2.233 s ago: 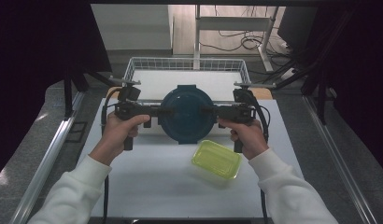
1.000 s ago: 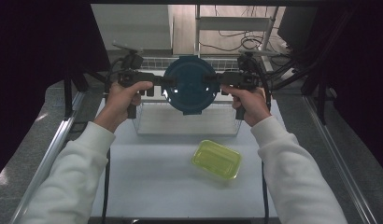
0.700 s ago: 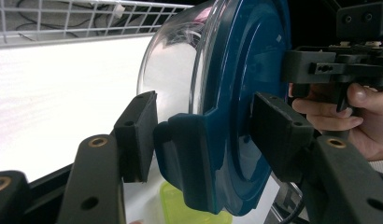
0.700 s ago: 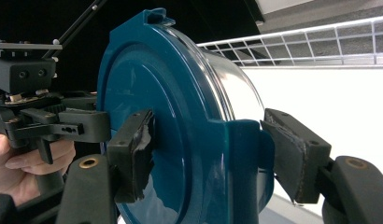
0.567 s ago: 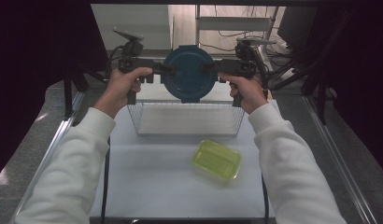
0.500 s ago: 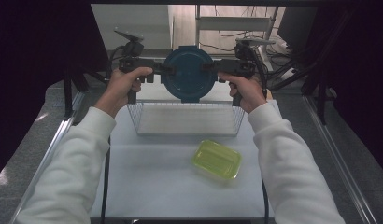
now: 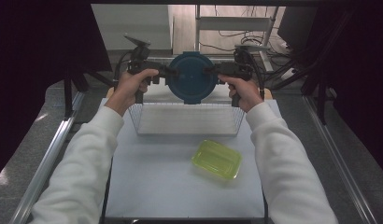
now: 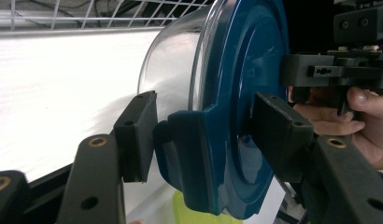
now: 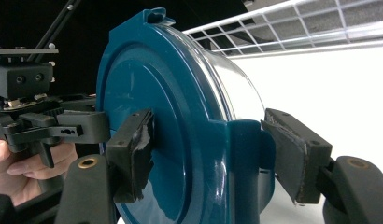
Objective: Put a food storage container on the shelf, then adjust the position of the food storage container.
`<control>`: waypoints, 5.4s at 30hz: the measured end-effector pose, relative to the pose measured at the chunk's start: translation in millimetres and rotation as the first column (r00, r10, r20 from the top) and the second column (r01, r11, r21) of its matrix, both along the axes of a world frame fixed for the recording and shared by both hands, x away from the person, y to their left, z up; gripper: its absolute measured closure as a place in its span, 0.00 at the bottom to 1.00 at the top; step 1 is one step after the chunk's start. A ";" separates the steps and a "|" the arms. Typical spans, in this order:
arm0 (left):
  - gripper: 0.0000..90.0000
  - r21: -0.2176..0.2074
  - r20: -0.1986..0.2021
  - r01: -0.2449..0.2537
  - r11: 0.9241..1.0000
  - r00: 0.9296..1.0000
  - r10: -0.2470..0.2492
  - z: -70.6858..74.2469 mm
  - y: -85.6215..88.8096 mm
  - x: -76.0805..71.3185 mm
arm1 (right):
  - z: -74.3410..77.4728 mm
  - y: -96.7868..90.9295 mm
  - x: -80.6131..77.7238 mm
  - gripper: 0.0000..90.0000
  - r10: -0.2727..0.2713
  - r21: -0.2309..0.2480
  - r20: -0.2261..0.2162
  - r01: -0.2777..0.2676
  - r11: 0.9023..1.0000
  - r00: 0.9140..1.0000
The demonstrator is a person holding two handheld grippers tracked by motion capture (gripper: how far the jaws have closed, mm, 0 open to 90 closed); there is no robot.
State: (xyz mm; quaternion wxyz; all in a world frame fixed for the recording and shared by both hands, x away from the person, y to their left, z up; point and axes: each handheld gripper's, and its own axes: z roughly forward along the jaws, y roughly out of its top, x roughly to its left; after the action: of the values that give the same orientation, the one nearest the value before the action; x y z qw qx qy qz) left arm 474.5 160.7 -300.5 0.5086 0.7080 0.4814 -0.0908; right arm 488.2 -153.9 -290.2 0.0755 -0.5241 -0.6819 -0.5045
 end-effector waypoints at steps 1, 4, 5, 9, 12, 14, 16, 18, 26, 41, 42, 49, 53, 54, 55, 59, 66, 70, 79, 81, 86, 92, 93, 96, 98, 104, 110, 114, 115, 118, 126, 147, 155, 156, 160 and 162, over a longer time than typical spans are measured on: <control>0.47 -0.011 -0.005 -0.006 1.000 1.000 0.006 -1.5 0.5 2.2 | -1.6 -0.4 1.3 0.39 -0.004 -0.002 -0.002 0.004 1.000 1.000; 0.47 -0.021 -0.004 -0.013 1.000 1.000 0.012 -3.4 1.6 5.8 | -3.3 0.0 4.6 0.39 -0.012 0.000 -0.007 0.012 1.000 1.000; 0.47 -0.025 -0.005 -0.014 1.000 1.000 0.014 -4.1 1.7 6.7 | -3.5 0.2 5.8 0.39 -0.014 0.003 -0.013 0.014 1.000 1.000; 0.47 -0.046 -0.029 -0.031 0.998 0.999 0.030 -8.1 2.7 12.7 | -6.8 -0.4 12.6 0.39 -0.024 0.019 -0.041 0.024 1.000 0.999; 0.47 -0.062 -0.048 -0.046 0.997 0.998 0.043 -10.3 3.6 16.1 | -9.6 -0.3 16.9 0.39 -0.028 0.030 -0.061 0.030 0.999 0.998; 0.47 -0.075 -0.063 -0.056 0.996 0.997 0.051 -12.5 4.5 18.8 | -11.7 -0.5 19.5 0.40 -0.030 0.038 -0.078 0.033 0.999 0.997; 0.47 -0.085 -0.078 -0.065 0.994 0.995 0.059 -15.0 5.5 21.6 | -13.8 -0.2 22.1 0.40 -0.032 0.040 -0.083 0.036 0.999 0.996; 0.47 -0.096 -0.088 -0.075 0.993 0.994 0.067 -17.3 5.9 23.8 | -15.7 0.1 24.1 0.40 -0.036 0.043 -0.099 0.040 0.998 0.994; 0.46 -0.115 -0.125 -0.097 0.989 0.989 0.083 -24.7 7.6 31.4 | -21.4 1.0 31.8 0.40 -0.058 0.059 -0.143 0.067 0.996 0.988; 0.33 -0.119 -0.066 -0.146 0.982 0.988 0.139 -27.3 9.6 26.8 | -20.2 8.2 29.5 0.22 -0.106 0.023 -0.093 0.109 0.994 0.990; 0.27 -0.113 -0.058 -0.156 0.981 0.987 0.150 -26.2 10.3 25.6 | -17.3 8.7 27.5 0.18 -0.111 0.014 -0.078 0.113 0.994 0.991; 0.22 -0.037 0.086 -0.167 0.985 0.982 0.169 -5.1 13.8 -1.7 | 2.9 8.6 4.8 0.09 -0.114 -0.105 0.079 0.122 0.987 0.990; 0.22 0.024 0.159 -0.155 0.988 0.976 0.149 5.2 13.5 -25.5 | 13.0 1.6 -12.8 0.11 -0.088 -0.115 0.134 0.104 0.988 0.987; 0.22 0.039 0.179 -0.151 0.988 0.974 0.142 6.8 14.2 -32.7 | 14.9 -0.4 -18.0 0.12 -0.074 -0.124 0.153 0.093 0.988 0.986; 0.22 0.047 0.195 -0.144 0.988 0.972 0.132 8.0 15.3 -40.1 | 16.7 -2.1 -23.6 0.13 -0.054 -0.141 0.169 0.078 0.987 0.984; 0.23 0.053 0.243 -0.120 0.991 0.964 0.104 8.4 21.4 -72.3 | 21.9 -14.1 -48.4 0.16 0.010 -0.199 0.258 0.043 0.979 0.966; 0.23 0.109 0.300 -0.099 0.989 0.952 0.062 -11.2 30.3 -132.8 | 7.7 -42.3 -100.2 0.18 0.087 -0.233 0.339 -0.005 0.972 0.937; 0.23 0.117 0.317 -0.105 0.988 0.946 0.063 -30.0 34.4 -156.4 | -10.4 -60.9 -124.3 0.18 0.105 -0.248 0.349 -0.016 0.969 0.931; 0.23 0.211 0.322 -0.095 0.973 0.946 0.023 -82.0 31.0 -196.7 | -63.5 -91.8 -161.6 0.21 0.134 -0.292 0.316 -0.038 0.956 0.939; 0.23 0.215 0.319 -0.091 0.972 0.948 0.018 -86.0 30.3 -199.3 | -76.0 -94.4 -169.2 0.21 0.137 -0.294 0.304 -0.044 0.955 0.943; 0.22 0.257 0.283 -0.057 0.965 0.959 -0.019 -116.2 24.8 -210.9 | -97.5 -97.7 -181.6 0.21 0.151 -0.300 0.272 -0.065 0.952 0.950; 0.22 0.283 0.235 -0.052 0.958 0.972 -0.017 -141.4 23.1 -212.8 | -115.1 -97.5 -190.5 0.21 0.174 -0.326 0.252 -0.086 0.941 0.952; 0.22 0.288 0.232 -0.054 0.956 0.973 -0.015 -143.7 23.2 -213.0 | -117.7 -97.4 -190.9 0.21 0.177 -0.333 0.248 -0.088 0.939 0.953; 0.22 0.295 0.222 -0.062 0.953 0.975 -0.005 -148.5 24.0 -213.9 | -125.8 -97.8 -191.1 0.23 0.182 -0.341 0.231 -0.096 0.935 0.956; 0.22 0.288 0.216 -0.062 0.956 0.976 -0.002 -149.6 24.9 -213.8 | -129.6 -98.6 -191.7 0.24 0.185 -0.336 0.218 -0.104 0.936 0.958; 0.22 0.298 0.231 -0.071 0.952 0.973 0.000 -148.1 23.3 -217.5 | -130.2 -99.0 -193.5 0.24 0.173 -0.328 0.210 -0.097 0.939 0.962; 0.22 0.295 0.236 -0.072 0.953 0.972 0.001 -145.6 25.7 -219.9 | -125.9 -98.6 -188.3 0.30 0.176 -0.347 0.199 -0.098 0.933 0.964; 0.22 0.298 0.218 -0.071 0.952 0.976 0.005 -151.0 27.6 -218.1 | -127.5 -98.8 -182.5 0.33 0.174 -0.357 0.191 -0.097 0.929 0.966; 0.22 0.306 0.210 -0.068 0.950 0.978 0.002 -153.2 26.8 -217.7 | -128.3 -98.1 -180.3 0.34 0.176 -0.362 0.187 -0.098 0.927 0.967; 0.22 0.345 0.203 -0.063 0.936 0.979 -0.009 -159.1 24.7 -217.3 | -129.4 -93.8 -175.2 0.39 0.183 -0.389 0.189 -0.098 0.916 0.965; 0.22 0.359 0.195 -0.052 0.932 0.981 -0.020 -160.9 22.6 -219.8 | -134.5 -79.7 -156.9 0.63 0.195 -0.497 0.172 -0.086 0.863 0.966; 0.23 0.367 0.189 -0.072 0.927 0.982 0.002 -165.7 22.4 -219.6 | -149.5 -21.7 -85.3 0.99 0.344 -0.714 0.105 -0.170 0.679 0.933; 0.24 0.360 0.185 -0.073 0.930 0.983 0.006 -166.7 25.1 -219.6 | -164.5 1.7 -73.1 0.99 0.396 -0.785 0.097 -0.174 0.595 0.913; 0.24 0.361 0.182 -0.072 0.930 0.983 0.005 -167.6 25.4 -219.2 | -166.1 3.3 -72.6 0.99 0.403 -0.790 0.092 -0.180 0.587 0.911; 0.24 0.365 0.178 -0.070 0.928 0.984 0.005 -169.8 24.7 -219.4 | -174.4 8.3 -72.4 0.99 0.425 -0.805 0.068 -0.202 0.558 0.903; 0.24 0.366 0.179 -0.067 0.928 0.984 0.000 -169.7 23.4 -219.8 | -177.5 11.6 -74.4 0.99 0.448 -0.811 0.057 -0.221 0.542 0.892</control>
State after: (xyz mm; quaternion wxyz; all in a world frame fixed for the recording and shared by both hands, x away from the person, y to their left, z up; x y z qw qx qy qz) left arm 254.7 184.1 -470.1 0.4078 0.7881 0.4552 0.0730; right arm 413.8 -142.3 -467.7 -0.1555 -0.2915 -0.9240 -0.1927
